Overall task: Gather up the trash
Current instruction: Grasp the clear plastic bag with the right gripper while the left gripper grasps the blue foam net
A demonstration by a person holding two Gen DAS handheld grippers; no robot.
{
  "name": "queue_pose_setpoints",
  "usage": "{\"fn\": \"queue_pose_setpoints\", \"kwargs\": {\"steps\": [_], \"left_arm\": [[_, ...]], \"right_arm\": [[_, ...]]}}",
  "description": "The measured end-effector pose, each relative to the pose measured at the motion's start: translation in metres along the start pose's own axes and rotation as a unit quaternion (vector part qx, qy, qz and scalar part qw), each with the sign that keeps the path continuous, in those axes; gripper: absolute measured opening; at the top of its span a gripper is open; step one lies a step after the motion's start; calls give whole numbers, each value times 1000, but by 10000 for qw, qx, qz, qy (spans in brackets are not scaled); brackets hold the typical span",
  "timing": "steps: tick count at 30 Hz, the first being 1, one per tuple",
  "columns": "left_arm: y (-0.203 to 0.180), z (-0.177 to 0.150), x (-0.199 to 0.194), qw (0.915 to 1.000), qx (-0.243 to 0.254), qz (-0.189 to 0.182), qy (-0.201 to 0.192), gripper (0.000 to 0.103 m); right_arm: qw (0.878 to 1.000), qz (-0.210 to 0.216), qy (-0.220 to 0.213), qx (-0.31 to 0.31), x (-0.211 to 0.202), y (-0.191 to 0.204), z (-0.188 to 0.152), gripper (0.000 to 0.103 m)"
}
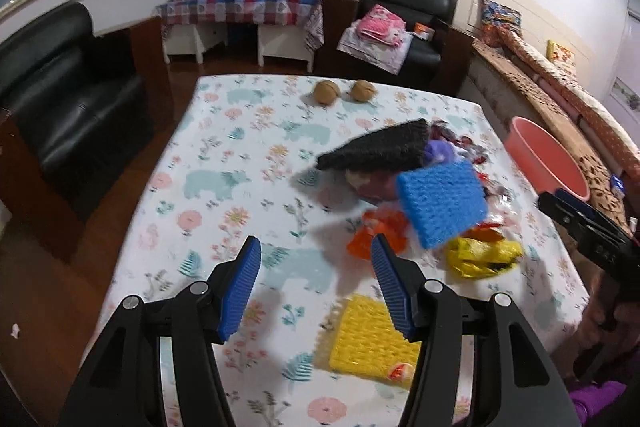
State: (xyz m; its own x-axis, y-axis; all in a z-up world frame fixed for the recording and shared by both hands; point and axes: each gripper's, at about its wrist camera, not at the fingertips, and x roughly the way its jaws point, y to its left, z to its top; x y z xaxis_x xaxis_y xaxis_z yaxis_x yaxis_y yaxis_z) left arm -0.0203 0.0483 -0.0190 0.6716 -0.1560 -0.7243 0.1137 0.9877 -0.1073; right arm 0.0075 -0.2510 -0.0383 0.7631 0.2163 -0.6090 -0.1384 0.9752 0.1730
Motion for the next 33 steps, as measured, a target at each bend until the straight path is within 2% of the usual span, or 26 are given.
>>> {"fn": "queue_pose_setpoints", "kwargs": {"steps": [7, 12, 18, 19, 21, 22, 23, 26, 33], "left_arm": [[-36, 14, 0, 9969, 395, -676, -75, 57], [-52, 30, 19, 9970, 395, -672, -5, 57], [-54, 37, 47, 9960, 156, -816, 342, 56], [-54, 37, 49, 9957, 139, -848, 350, 53], [-54, 37, 50, 9945, 125, -967, 376, 29], [-54, 37, 51, 9939, 131, -1018, 403, 23], [-52, 36, 52, 9936, 117, -1046, 411, 12], [-49, 34, 46, 9931, 51, -1121, 333, 7], [-42, 35, 26, 9919, 16, -1268, 65, 6]], "right_arm": [[9999, 154, 39, -38, -1, 3, -1, 66], [9995, 309, 68, -10, 0, 1, -1, 66], [9989, 449, 94, -63, -2, 0, -1, 66], [9988, 474, 125, -43, -1, -2, -2, 66], [9984, 525, 191, -7, 1, -4, -3, 65], [9982, 548, 225, 9, 3, -4, -4, 65], [9979, 586, 272, 33, 5, -5, -5, 64], [9969, 689, 368, 33, 11, -3, -5, 59], [9929, 947, 660, 286, 31, -4, 4, 58]]}}
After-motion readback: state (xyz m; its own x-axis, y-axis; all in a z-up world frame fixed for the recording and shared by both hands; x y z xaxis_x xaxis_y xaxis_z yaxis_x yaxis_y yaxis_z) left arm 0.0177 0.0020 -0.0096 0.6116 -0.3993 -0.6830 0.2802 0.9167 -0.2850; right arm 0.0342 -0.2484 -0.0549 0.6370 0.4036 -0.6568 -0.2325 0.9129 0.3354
